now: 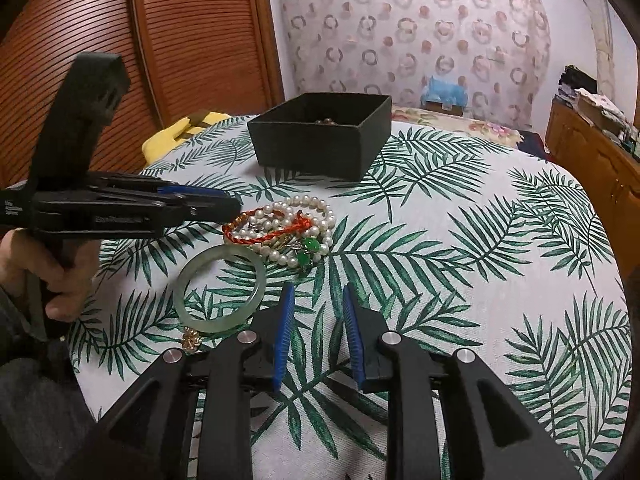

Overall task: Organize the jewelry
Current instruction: 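Move both grippers back over the remaining jewelry pile, then grasp the red cord bracelet with the left gripper and lift it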

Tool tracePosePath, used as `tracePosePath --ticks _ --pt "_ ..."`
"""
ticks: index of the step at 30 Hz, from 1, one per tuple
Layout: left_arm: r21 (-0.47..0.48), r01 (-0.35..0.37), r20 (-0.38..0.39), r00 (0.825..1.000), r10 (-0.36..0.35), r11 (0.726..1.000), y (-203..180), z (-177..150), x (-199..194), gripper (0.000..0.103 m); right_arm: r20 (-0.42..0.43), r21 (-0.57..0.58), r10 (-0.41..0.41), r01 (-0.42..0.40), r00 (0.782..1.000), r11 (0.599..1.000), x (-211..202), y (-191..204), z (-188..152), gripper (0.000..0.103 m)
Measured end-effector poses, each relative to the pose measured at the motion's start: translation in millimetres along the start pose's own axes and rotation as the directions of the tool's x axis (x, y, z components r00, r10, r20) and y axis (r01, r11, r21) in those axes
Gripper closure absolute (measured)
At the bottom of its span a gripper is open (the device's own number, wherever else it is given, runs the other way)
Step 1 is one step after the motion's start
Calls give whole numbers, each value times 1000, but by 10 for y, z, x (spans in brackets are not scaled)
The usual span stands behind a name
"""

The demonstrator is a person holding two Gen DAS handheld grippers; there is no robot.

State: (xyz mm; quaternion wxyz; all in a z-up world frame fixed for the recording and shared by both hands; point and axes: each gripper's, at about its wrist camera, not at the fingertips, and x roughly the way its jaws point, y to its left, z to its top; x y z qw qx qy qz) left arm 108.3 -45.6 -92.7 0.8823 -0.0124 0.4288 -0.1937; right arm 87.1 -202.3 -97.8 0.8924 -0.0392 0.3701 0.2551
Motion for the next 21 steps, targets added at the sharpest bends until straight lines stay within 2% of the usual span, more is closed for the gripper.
tracePosePath --ticks 2,12,15,21 --pt "-7 -7 -9 1000 7 1000 2 -5 39 75 3 10 -7 7 1000 1000 -3 -18 -3 76" --pt "3 -85 -24 996 85 996 63 -26 98 91 0 26 -8 8 1000 1000 20 -57 13 76" --pt "11 -93 -23 995 94 996 88 -7 106 92 -1 25 -9 9 1000 1000 22 -57 12 76" --pt "92 -142 -18 989 144 986 -6 32 163 92 -6 23 -7 7 1000 1000 31 -66 2 76"
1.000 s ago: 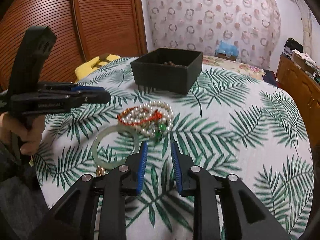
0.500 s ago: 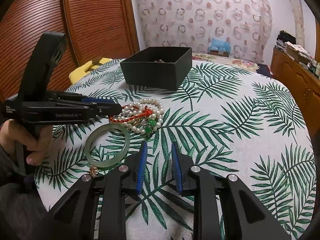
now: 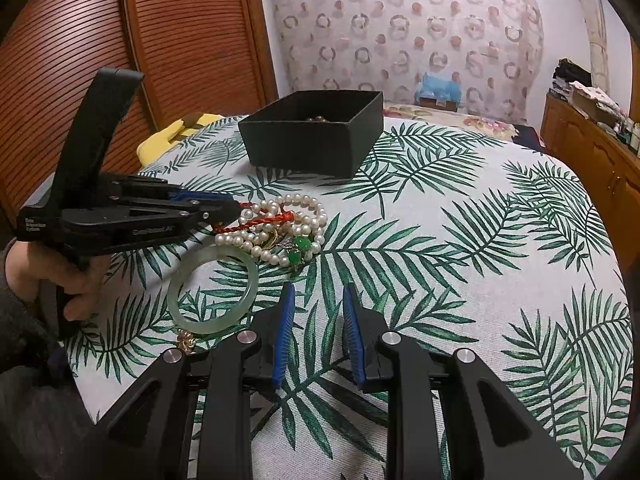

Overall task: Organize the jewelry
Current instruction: 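Grasp the red cord bracelet with the left gripper and lift it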

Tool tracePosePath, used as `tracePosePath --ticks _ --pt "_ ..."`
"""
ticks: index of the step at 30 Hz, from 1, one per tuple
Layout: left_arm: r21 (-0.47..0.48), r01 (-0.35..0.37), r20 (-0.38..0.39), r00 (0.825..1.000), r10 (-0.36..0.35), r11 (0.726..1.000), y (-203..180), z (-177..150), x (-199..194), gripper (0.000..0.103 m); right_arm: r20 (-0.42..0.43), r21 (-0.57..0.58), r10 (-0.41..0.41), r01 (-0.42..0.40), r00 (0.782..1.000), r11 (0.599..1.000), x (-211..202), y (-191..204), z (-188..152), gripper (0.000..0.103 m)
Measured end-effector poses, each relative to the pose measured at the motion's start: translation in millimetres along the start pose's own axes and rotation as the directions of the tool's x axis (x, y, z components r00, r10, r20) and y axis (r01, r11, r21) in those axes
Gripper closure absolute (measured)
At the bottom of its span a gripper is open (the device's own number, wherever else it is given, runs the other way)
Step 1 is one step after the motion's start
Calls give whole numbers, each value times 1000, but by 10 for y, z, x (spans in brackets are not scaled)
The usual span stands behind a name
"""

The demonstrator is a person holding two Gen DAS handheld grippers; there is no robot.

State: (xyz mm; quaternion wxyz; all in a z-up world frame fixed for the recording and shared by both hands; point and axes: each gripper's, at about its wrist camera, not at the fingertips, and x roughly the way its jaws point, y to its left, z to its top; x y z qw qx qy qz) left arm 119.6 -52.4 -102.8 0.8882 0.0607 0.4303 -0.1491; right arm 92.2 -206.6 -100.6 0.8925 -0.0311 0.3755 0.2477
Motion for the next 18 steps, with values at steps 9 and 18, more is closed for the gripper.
tracePosePath --ticks 9,18 --pt "-25 79 110 991 -76 997 53 114 -332 97 -16 -7 -5 5 1000 1000 33 20 10 76" --pt "-23 87 236 969 -80 996 22 222 -838 97 -20 -10 -6 5 1000 1000 32 22 0 76"
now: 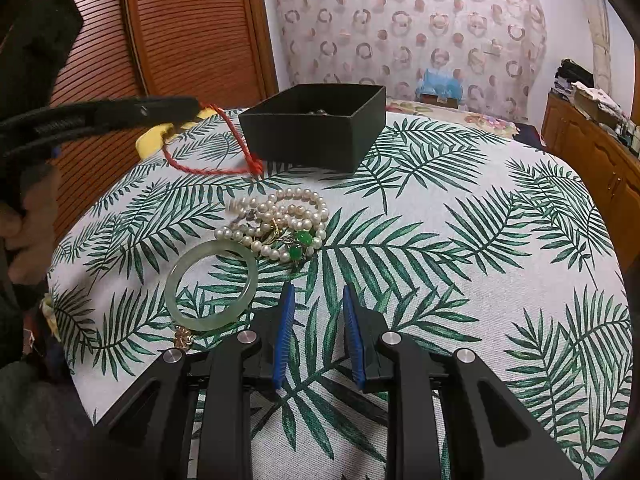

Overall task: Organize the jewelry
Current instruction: 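Grasp the red cord bracelet with the left gripper and lift it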

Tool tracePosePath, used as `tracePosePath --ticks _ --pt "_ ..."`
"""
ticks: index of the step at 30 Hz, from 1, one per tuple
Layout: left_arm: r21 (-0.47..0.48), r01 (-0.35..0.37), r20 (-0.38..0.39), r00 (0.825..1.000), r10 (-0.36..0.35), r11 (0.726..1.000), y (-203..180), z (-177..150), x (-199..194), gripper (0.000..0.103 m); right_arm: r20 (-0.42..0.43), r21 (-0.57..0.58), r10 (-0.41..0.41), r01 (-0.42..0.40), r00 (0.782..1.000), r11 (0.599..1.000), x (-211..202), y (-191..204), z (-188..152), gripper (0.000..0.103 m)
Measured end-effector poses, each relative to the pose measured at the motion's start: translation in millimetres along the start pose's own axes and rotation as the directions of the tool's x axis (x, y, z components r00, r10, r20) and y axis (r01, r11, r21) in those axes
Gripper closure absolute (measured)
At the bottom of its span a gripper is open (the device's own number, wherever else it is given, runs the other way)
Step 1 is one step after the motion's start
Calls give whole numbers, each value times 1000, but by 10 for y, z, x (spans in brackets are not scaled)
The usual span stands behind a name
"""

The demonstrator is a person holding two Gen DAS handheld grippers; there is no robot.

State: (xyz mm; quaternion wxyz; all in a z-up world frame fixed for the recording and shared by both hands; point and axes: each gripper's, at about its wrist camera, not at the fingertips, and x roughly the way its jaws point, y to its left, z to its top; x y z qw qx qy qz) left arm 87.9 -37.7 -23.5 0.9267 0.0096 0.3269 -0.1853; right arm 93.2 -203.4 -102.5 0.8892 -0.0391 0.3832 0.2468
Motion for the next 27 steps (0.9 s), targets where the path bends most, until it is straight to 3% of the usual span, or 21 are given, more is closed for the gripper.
tracePosePath --ticks 7,12,22,27 --pt "-22 6 9 1000 -6 1000 70 -80 -83 97 14 -17 -6 6 1000 1000 -26 26 72 76" --pt "-38 8 6 1000 -8 999 120 -126 -68 97 28 -72 1 1 1000 997 -1 79 348 76" --pt "-57 11 4 1000 -11 998 199 -200 -75 97 -100 -100 42 -52 994 994 590 -9 764 76" --pt "-59 12 3 1000 -12 998 207 -217 -80 97 -148 -144 -2 -20 989 989 802 18 849 76"
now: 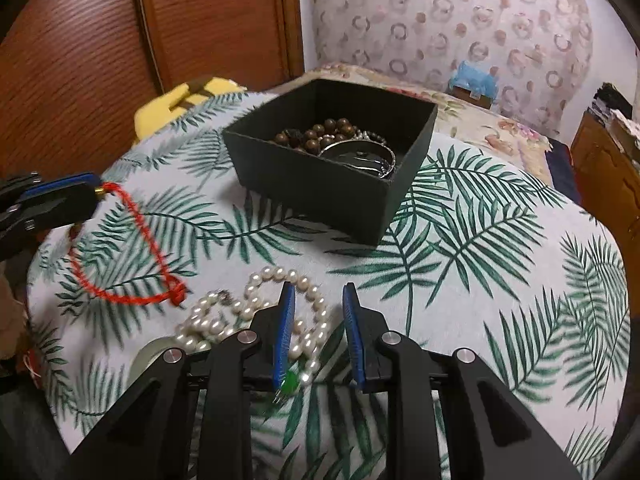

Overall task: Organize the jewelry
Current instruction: 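Grasp the red cord bracelet with the left gripper and lift it, then grasp the pearl necklace with the right gripper and lift it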

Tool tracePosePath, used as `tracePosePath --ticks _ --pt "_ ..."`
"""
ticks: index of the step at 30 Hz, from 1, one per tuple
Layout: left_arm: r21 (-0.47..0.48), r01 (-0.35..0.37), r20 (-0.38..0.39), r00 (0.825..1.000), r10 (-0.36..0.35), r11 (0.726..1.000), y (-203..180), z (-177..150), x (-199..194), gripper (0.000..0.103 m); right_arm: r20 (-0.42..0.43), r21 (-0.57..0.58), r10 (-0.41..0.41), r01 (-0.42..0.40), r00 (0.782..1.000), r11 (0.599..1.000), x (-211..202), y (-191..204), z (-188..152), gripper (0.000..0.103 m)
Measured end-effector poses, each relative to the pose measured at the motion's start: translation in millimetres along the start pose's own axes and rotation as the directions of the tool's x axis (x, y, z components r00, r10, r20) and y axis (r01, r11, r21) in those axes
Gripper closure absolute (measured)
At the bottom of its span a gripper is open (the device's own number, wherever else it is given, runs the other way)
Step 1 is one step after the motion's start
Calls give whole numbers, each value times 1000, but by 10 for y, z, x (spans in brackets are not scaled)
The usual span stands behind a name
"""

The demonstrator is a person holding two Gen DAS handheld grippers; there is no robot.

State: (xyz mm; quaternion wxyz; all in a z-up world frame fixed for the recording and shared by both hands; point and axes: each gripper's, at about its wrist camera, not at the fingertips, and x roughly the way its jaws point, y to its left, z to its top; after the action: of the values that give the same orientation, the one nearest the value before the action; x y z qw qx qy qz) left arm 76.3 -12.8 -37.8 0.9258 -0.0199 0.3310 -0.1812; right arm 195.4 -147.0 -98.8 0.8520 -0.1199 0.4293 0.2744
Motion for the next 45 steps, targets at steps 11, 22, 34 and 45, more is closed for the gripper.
tracePosePath --ticks 11,22,34,45 --pt "-2 -13 7 1000 13 1000 39 -55 19 97 -11 -62 15 -16 1000 998 20 58 -53 94" --pt "-10 -23 11 1000 23 1000 112 -11 4 97 157 -50 20 -12 987 999 -541 144 24 95" --pt "-6 -24 32 999 24 1000 131 81 -14 97 312 -59 -16 36 950 998 -1230 82 430 95" --pt "-1 -35 70 997 35 999 167 312 -23 97 400 -64 -37 67 916 996 -1623 86 680 95"
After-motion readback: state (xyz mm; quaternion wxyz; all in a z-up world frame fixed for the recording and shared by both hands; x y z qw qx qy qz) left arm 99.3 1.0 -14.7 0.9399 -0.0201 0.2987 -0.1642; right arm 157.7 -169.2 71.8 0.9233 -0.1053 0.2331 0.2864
